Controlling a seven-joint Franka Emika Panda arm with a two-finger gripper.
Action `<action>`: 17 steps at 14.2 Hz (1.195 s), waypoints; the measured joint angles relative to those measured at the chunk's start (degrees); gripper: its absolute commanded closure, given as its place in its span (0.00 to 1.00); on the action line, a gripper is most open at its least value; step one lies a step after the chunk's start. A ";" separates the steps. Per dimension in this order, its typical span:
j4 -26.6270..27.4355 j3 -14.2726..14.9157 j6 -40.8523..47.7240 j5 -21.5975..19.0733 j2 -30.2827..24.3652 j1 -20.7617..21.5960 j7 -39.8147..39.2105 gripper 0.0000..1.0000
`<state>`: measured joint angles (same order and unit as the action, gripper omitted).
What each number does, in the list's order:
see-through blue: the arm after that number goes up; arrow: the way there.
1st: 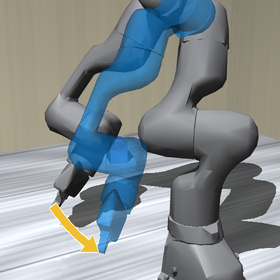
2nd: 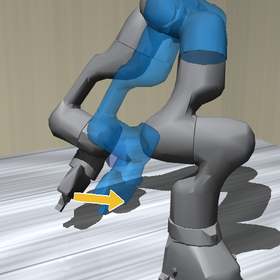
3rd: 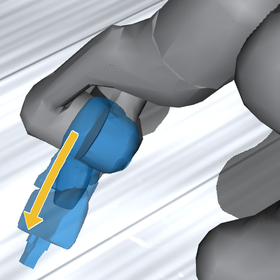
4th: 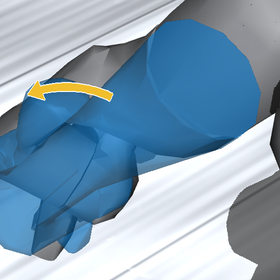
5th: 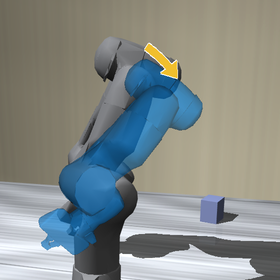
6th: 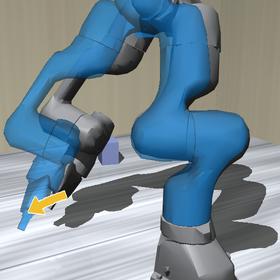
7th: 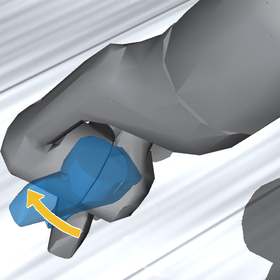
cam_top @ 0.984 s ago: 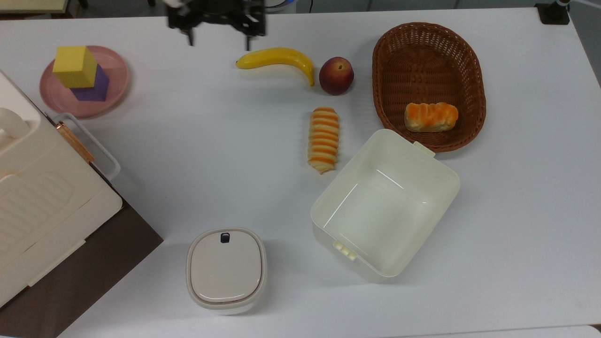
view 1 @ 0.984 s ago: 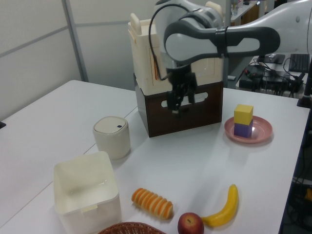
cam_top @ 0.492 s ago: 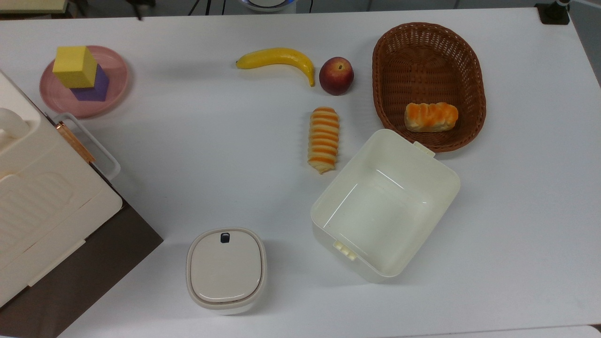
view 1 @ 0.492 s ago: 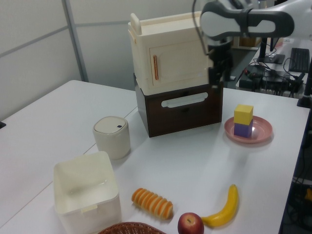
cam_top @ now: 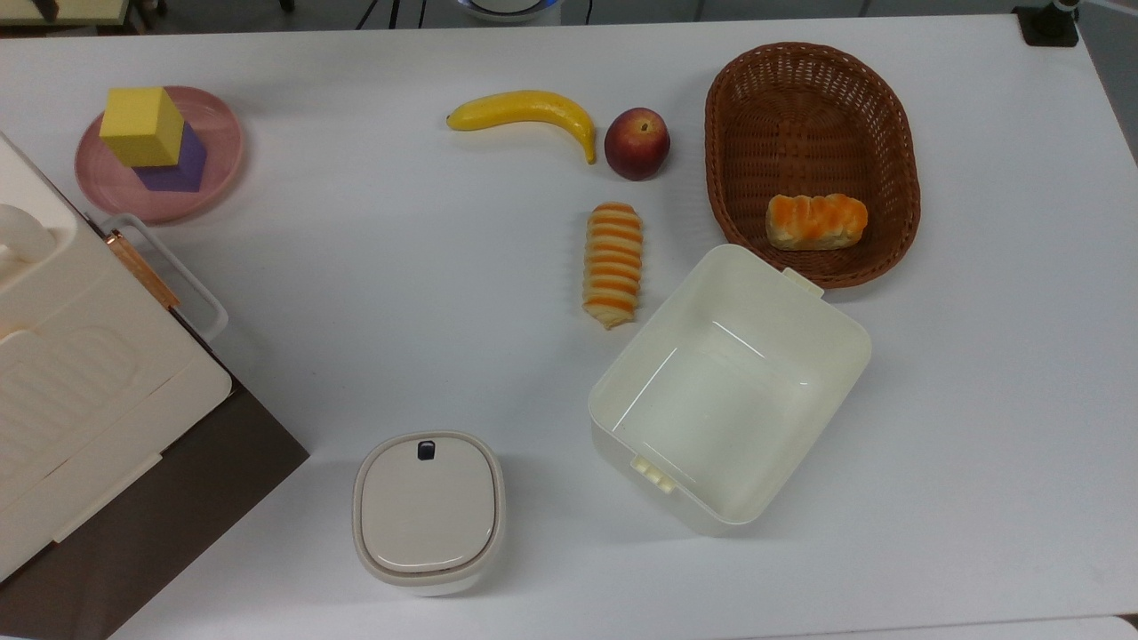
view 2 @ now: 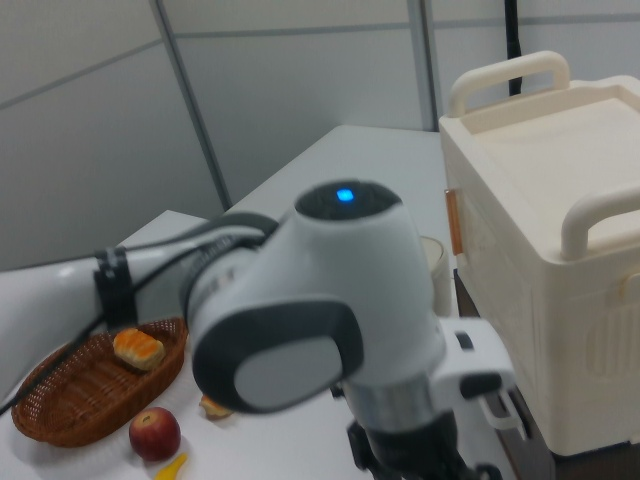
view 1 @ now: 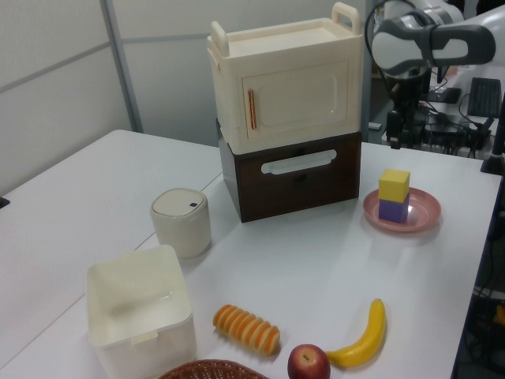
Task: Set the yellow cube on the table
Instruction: 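Move the gripper over to the yellow cube on the pink plate, then lower the gripper around the yellow cube and close it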
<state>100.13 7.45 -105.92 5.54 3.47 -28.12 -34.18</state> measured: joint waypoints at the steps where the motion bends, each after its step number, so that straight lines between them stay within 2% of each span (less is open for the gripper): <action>1: 0.88 0.00 -1.62 0.00 0.40 -0.81 -0.18 0.00; 4: 2.26 0.01 -4.98 0.00 3.52 -2.54 -0.24 0.00; 10: 2.41 -0.13 -9.64 0.00 9.77 -2.64 -0.25 0.00; 17: 2.39 -0.27 -9.57 0.00 9.75 -2.51 -0.24 0.00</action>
<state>102.52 7.18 -115.48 5.54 13.23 -30.63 -34.42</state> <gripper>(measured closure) 0.000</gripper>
